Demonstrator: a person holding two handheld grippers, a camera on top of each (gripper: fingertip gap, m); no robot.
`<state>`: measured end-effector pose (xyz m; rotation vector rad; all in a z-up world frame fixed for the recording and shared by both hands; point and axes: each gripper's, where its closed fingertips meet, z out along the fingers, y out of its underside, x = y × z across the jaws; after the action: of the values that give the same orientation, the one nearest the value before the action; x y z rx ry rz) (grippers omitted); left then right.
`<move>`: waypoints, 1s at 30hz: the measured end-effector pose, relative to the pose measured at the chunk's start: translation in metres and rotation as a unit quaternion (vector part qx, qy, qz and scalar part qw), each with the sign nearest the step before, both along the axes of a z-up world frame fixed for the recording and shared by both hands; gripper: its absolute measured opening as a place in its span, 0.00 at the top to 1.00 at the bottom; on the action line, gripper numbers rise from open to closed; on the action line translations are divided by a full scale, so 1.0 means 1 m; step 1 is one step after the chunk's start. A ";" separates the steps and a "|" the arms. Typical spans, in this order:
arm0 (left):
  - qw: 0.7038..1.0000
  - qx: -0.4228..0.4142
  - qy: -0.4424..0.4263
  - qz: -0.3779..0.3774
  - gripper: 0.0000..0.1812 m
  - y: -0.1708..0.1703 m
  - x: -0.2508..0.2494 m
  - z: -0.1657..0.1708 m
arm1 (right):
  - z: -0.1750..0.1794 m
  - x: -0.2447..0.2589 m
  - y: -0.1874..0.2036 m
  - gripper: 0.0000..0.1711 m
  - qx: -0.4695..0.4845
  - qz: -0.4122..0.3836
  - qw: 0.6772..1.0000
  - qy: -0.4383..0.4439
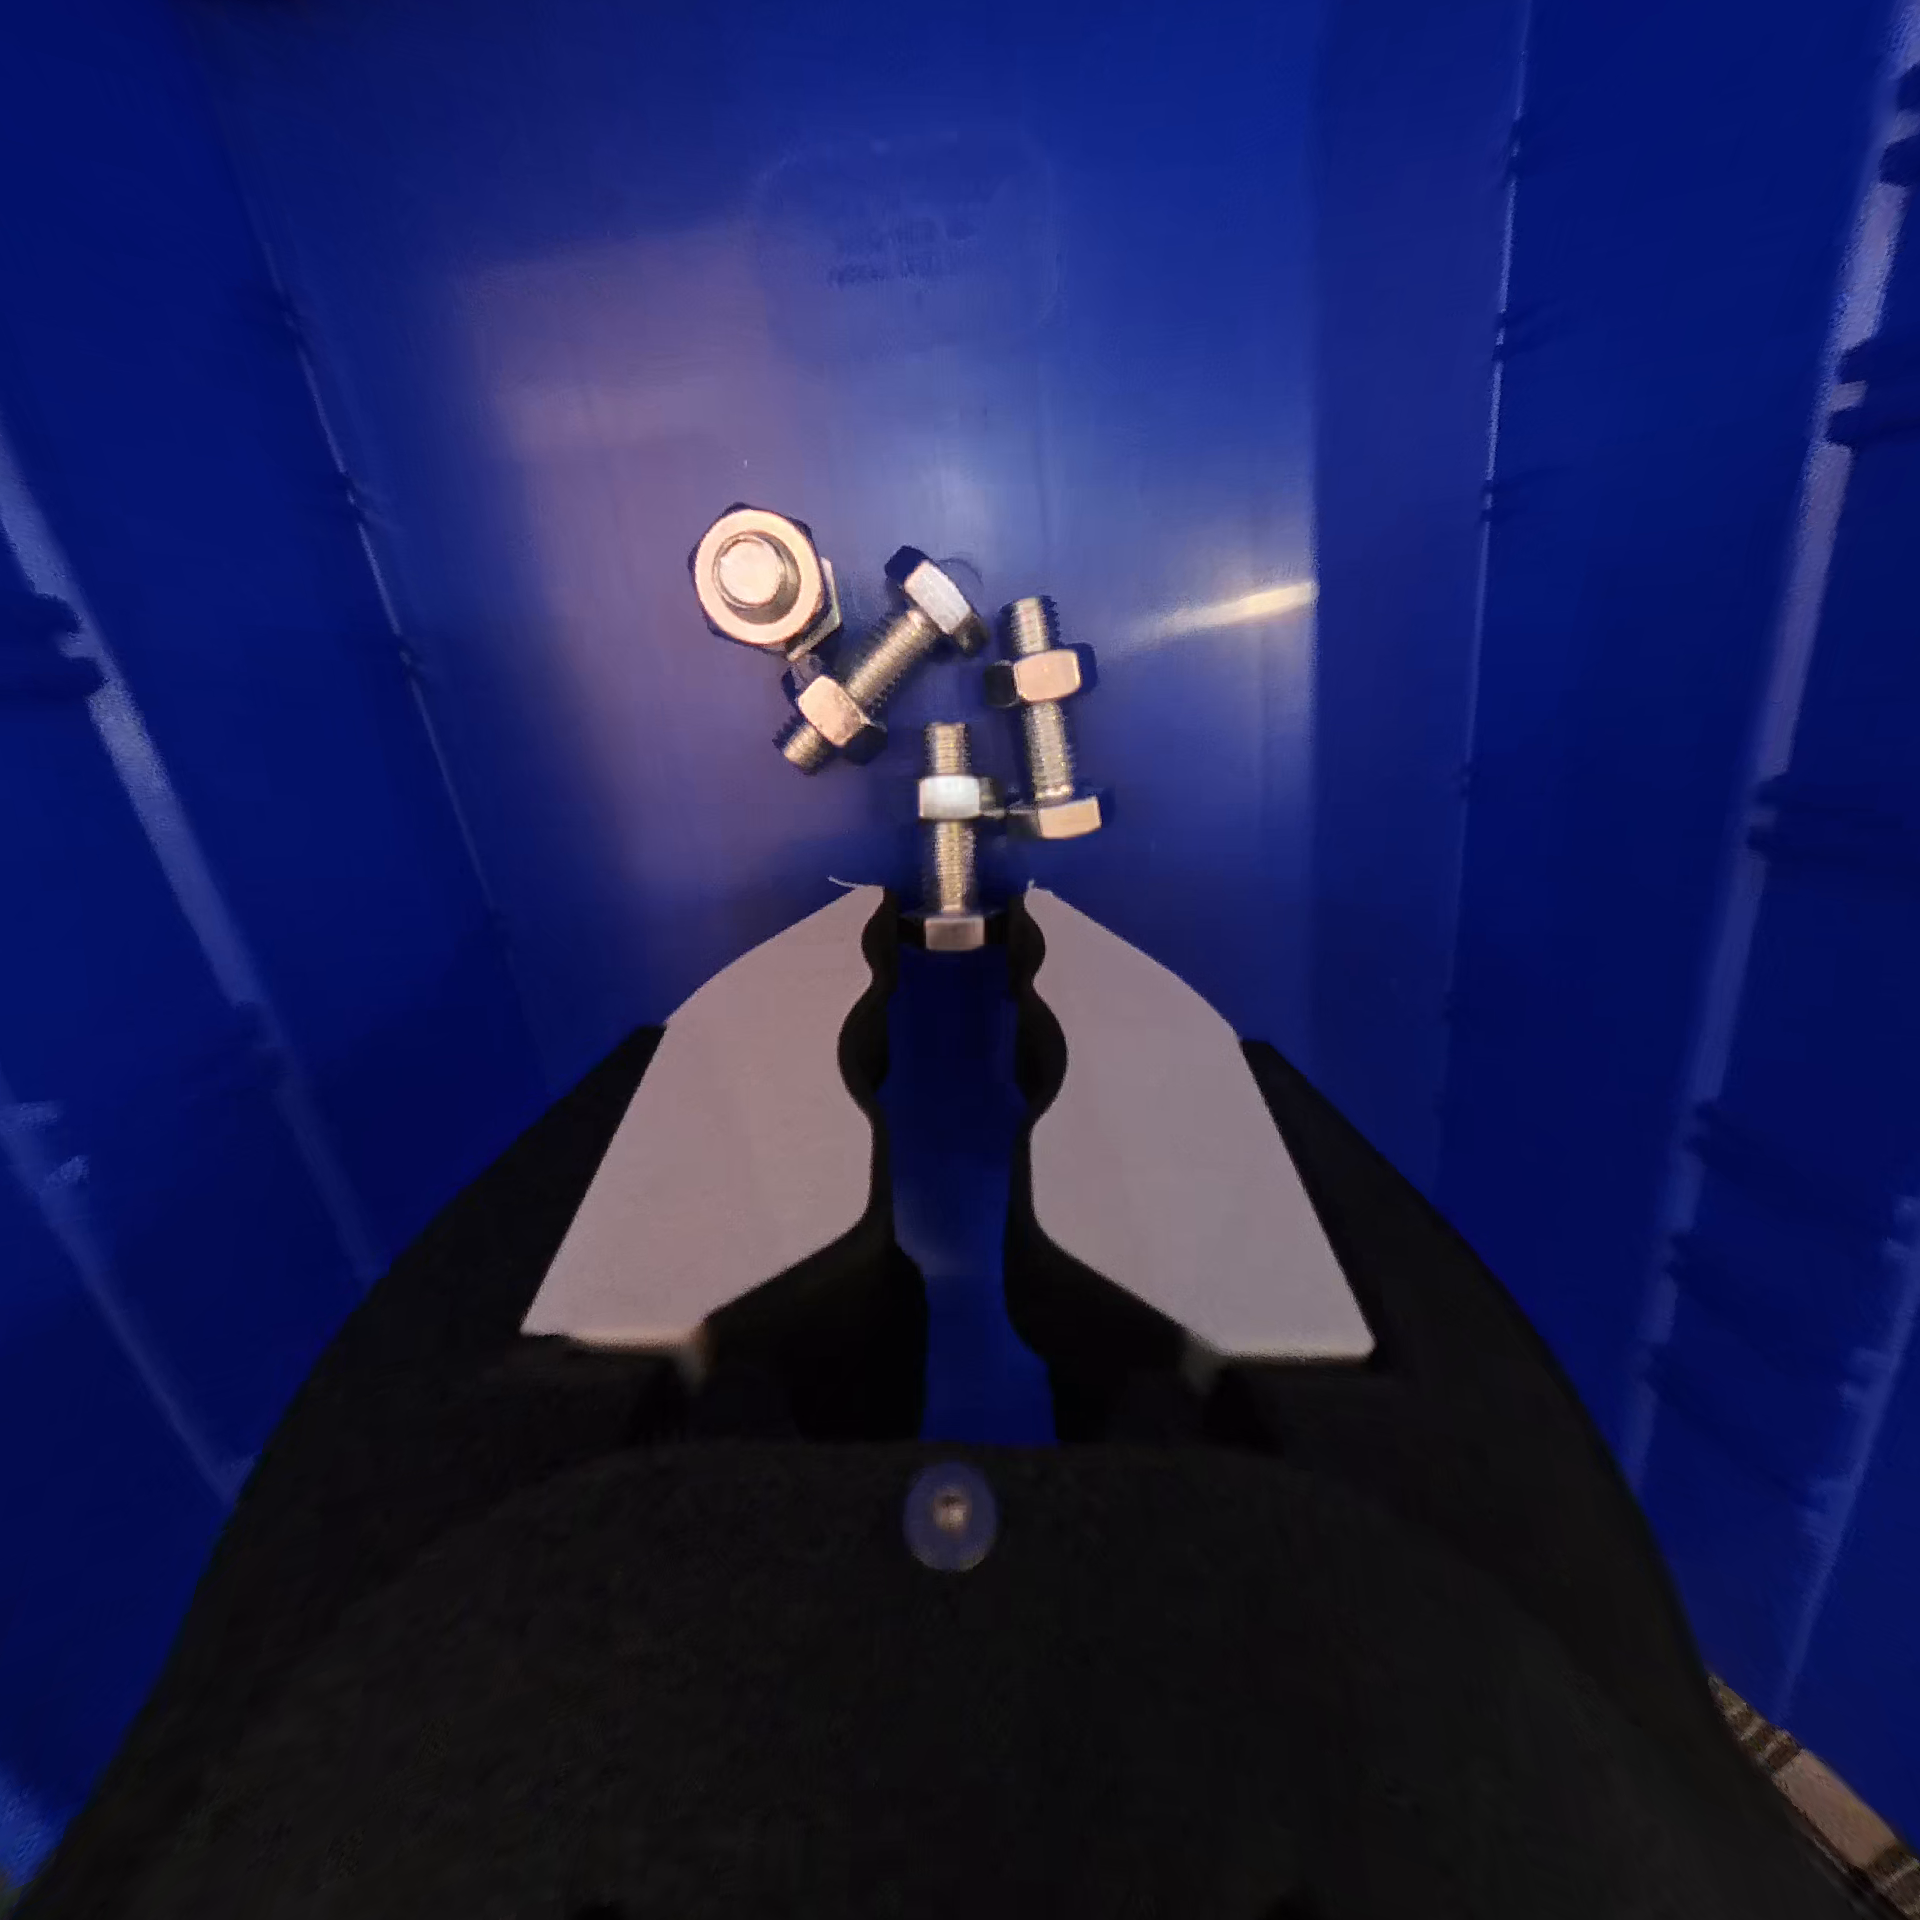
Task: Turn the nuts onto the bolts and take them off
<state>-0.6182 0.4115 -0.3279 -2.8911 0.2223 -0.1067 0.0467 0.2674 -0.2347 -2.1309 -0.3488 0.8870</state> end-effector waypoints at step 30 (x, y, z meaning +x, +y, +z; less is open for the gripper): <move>0.879 0.291 -0.238 -0.295 0.89 0.022 0.296 0.174 | 0.005 -0.011 -0.006 0.90 0.001 0.008 1.000 0.011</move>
<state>-0.3219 0.4337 -0.1535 -2.0324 0.8614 -0.7095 0.0359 0.2612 -0.2293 -2.1173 -0.3569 0.9172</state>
